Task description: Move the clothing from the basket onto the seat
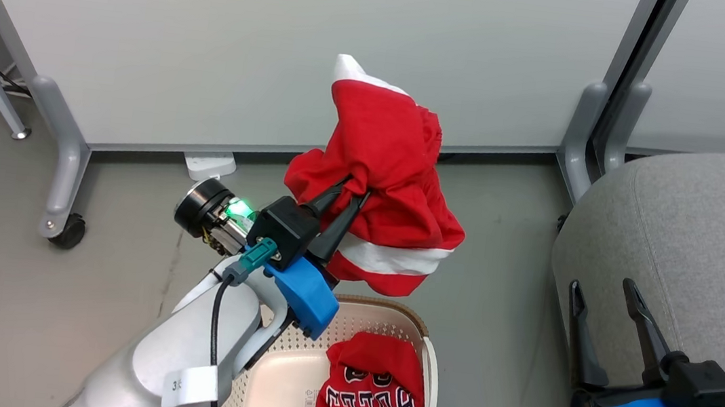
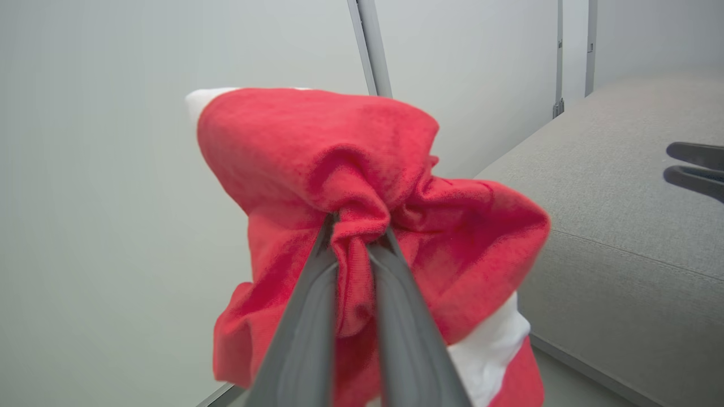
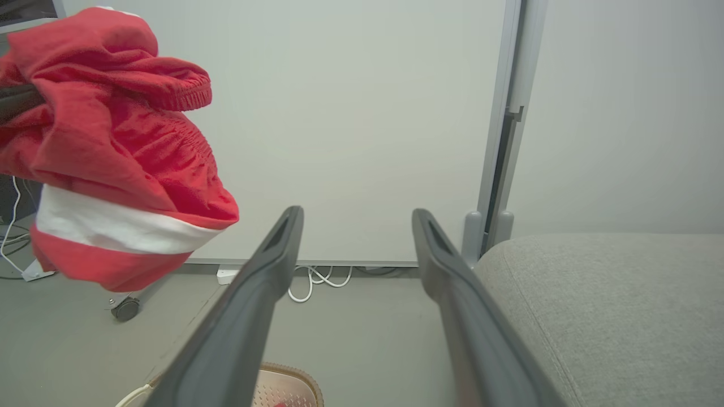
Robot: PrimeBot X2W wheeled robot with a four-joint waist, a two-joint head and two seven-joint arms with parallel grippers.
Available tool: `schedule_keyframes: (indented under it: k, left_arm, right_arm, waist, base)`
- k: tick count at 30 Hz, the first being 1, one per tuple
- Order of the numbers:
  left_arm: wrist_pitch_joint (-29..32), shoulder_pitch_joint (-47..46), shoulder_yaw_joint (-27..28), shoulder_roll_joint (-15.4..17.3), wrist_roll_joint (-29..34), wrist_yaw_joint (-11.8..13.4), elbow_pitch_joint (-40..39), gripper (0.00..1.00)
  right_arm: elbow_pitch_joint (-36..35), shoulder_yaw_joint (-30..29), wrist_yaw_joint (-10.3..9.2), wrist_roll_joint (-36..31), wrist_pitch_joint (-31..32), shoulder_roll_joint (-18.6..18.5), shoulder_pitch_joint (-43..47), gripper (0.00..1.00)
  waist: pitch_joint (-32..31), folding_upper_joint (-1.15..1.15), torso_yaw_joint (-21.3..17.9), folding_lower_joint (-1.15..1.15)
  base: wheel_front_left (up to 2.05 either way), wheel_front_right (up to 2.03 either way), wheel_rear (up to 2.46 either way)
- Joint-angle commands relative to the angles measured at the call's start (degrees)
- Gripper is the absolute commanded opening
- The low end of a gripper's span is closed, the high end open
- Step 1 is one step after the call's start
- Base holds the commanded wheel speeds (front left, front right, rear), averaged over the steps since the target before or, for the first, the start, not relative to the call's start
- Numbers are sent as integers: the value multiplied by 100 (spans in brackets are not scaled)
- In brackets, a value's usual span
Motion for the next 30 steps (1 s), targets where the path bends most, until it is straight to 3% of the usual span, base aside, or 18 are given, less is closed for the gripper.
schedule_keyframes:
  k: [1,15,30]
  left_arm:
    - [-29,6,22,1,31,-10,-50,0]
    - [17,-37,-114,41,-28,-33,-190,0]
    - [46,-193,-200,-27,-35,-9,-299,0]
  right_arm:
    - [6,1,3,36,-20,-21,86,100]
    - [-3,310,3,-79,-20,-20,150,100]
    - [273,1825,2,-326,-20,-228,-738,100]
  waist:
    - [-78,-1,31,1]
    - [-230,-1,107,1]
    - [-27,-1,179,1]
  base:
    - [0,0,0]
    - [0,0,0]
    - [0,0,0]
